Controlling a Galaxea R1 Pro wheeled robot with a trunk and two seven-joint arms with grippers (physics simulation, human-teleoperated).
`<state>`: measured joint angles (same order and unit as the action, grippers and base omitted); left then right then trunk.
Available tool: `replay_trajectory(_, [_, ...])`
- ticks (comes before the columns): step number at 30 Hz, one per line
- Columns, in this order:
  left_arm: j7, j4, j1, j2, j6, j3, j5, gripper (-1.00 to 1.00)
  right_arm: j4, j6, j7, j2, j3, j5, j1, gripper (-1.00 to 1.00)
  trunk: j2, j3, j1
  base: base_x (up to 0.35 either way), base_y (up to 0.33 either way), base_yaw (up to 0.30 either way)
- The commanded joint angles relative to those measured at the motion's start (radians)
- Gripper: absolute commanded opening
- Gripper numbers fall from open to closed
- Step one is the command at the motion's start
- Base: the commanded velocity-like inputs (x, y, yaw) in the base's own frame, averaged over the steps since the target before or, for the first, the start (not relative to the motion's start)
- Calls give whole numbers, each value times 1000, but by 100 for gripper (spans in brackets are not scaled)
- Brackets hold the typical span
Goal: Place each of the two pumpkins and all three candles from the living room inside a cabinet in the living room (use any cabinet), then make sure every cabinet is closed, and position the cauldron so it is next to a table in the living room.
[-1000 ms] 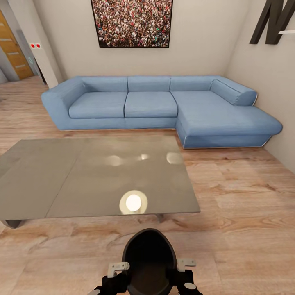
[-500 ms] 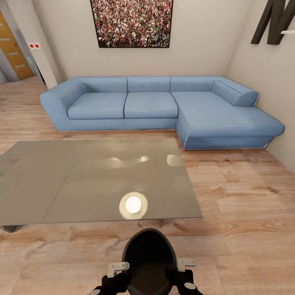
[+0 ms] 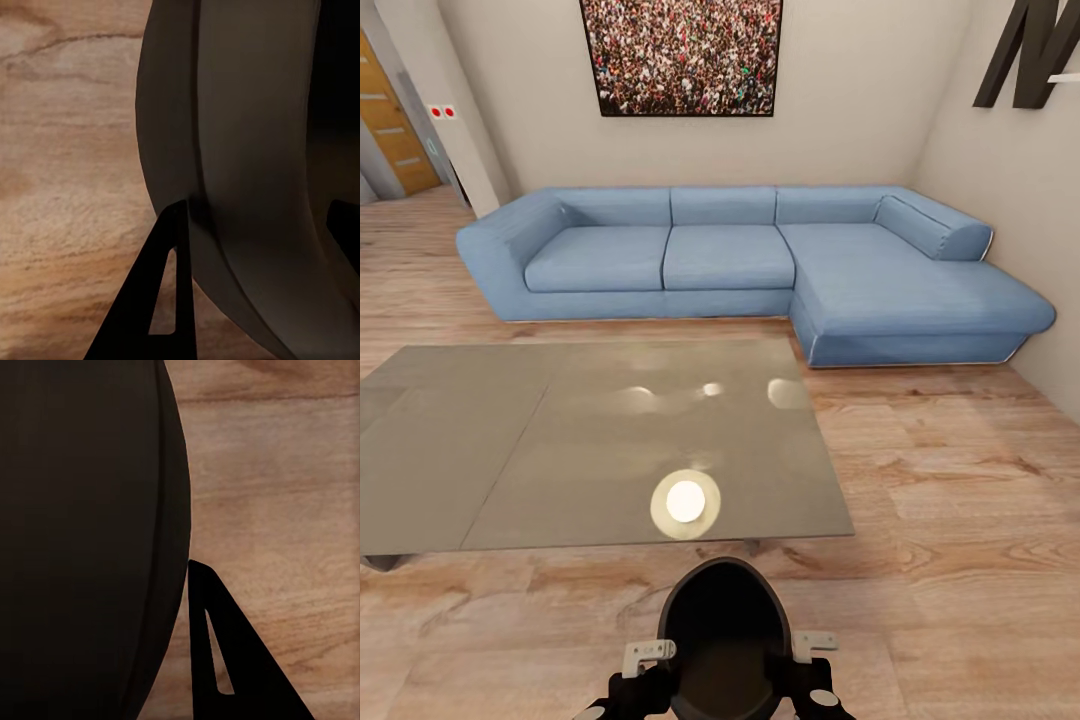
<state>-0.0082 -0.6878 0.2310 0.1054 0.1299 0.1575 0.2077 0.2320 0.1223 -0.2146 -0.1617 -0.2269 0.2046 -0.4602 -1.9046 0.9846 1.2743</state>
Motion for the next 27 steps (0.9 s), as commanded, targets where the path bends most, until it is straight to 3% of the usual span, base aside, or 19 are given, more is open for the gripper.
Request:
replay_trajectory(1, [-1, -3, 0, -4, 5, 5, 12, -100, 0, 2, -2, 1, -11, 16, -2, -100, 0, 1, 0, 0, 0, 0])
replay_trajectory(13, [-1, -3, 0, -4, 5, 5, 12, -100, 0, 2, -2, 1, -11, 16, -2, -100, -35, 16, 19, 0, 0, 0])
replay_trajectory(27, [-1, -3, -1, -4, 5, 6, 12, -100, 0, 2, -2, 1, -11, 16, -2, -100, -133, 60, 73, 0, 0, 0])
